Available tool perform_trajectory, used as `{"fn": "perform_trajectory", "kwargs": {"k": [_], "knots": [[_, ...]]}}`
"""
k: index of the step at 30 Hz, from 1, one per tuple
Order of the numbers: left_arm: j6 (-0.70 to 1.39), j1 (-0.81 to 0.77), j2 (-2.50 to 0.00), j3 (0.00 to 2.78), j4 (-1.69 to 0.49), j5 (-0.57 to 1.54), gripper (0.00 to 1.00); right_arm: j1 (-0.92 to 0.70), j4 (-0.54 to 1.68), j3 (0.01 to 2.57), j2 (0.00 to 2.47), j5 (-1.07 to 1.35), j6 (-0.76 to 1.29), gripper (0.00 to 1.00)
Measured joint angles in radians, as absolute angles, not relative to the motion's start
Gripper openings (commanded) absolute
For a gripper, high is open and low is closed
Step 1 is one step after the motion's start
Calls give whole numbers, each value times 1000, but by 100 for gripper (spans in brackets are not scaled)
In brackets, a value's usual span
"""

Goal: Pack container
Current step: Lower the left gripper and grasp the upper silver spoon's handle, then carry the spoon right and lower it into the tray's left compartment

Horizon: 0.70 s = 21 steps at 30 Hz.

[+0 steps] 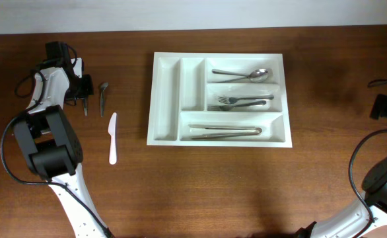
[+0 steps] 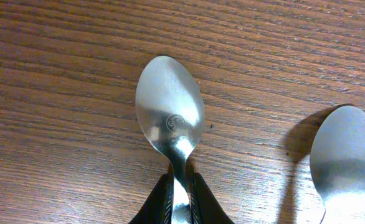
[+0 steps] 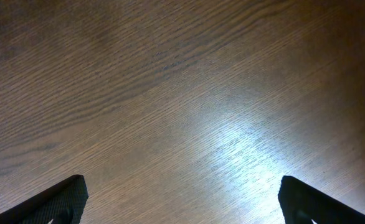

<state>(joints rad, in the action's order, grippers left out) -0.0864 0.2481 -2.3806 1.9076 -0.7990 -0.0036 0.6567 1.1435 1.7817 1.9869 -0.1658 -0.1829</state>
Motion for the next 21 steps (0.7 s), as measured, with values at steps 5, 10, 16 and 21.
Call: {"fn": "perform_trajectory", "kwargs": {"k": [5,10,16,21], "knots": [[-86,248,-2381,1913,-805,-4,7,657,1143,1782,1987,-166,-183,99],[-86,245,-2410,1980,-882,-11,7,657,1143,1782,1987,-166,-183,99],[-86,221,-2428,2130,-979,-17,5,657,1143,1782,1987,-166,-183,98],[-86,173,-2428,2284,-1066,-18,5,657,1143,1782,1987,-166,-183,99]]}}
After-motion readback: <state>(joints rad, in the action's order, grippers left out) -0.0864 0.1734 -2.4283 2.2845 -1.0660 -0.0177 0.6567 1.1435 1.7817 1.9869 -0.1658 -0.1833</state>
